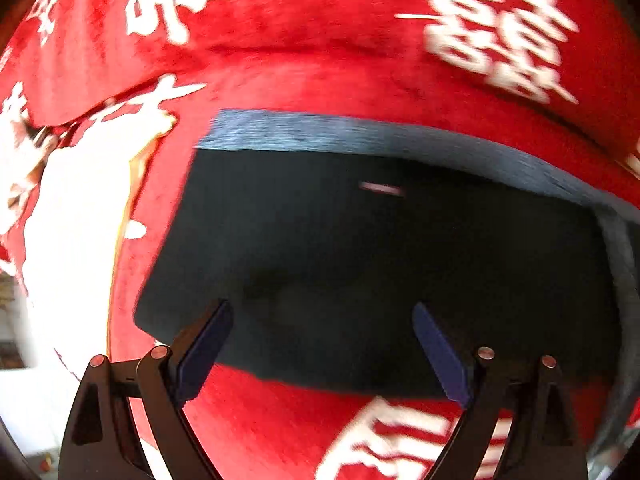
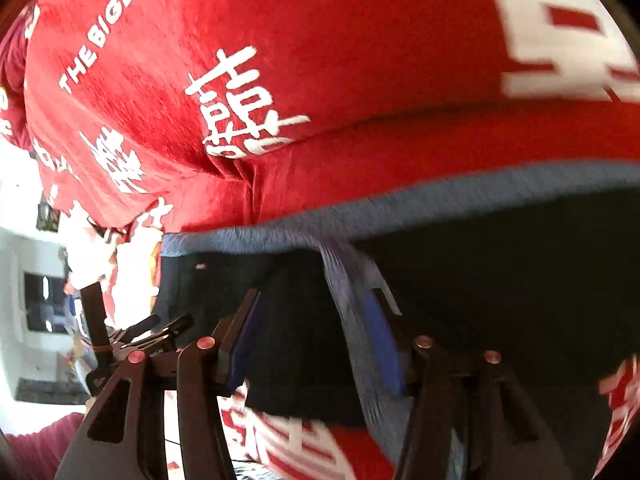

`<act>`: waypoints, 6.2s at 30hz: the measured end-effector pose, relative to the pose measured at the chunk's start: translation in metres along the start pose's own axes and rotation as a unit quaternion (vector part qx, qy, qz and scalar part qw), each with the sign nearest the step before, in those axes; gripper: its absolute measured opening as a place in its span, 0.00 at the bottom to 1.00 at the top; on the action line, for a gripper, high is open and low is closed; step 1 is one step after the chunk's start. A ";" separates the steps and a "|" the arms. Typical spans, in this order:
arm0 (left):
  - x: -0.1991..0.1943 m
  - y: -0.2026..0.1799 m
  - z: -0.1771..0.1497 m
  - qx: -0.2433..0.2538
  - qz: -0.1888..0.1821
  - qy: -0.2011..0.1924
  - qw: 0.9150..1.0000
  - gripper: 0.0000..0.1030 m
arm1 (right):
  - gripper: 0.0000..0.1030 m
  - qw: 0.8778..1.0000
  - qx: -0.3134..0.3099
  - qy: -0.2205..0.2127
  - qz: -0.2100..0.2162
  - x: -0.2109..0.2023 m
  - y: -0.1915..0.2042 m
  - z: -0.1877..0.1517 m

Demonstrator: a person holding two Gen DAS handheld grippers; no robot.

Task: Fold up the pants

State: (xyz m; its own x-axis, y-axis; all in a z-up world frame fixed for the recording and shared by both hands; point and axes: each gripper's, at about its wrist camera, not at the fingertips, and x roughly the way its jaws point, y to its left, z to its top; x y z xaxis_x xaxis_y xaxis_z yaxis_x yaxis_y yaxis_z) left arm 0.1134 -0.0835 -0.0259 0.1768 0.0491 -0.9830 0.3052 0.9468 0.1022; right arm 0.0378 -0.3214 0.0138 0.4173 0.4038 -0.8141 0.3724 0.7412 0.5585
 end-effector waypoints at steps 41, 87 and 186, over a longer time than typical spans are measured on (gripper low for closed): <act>-0.025 -0.270 -0.079 0.186 -0.241 0.098 0.947 0.29 | 0.04 0.910 0.368 -0.111 0.157 -0.090 -0.240 -0.327; 0.009 -0.256 0.017 0.122 -0.039 0.011 0.992 0.90 | 0.08 0.969 0.193 -0.088 -0.126 -0.153 -0.303 -0.028; 0.015 -0.100 0.022 0.171 -0.072 -0.041 0.982 1.00 | 0.34 0.993 0.045 -0.066 -0.085 -0.041 -0.058 -0.059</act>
State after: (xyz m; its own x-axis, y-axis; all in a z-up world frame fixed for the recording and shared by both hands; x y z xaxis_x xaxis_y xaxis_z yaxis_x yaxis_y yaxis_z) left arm 0.1062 -0.1840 -0.0477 0.1790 -0.1167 -0.9769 0.6258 0.7797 0.0216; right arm -0.0493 -0.3492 0.0052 0.4442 0.1985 -0.8737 0.5176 0.7391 0.4311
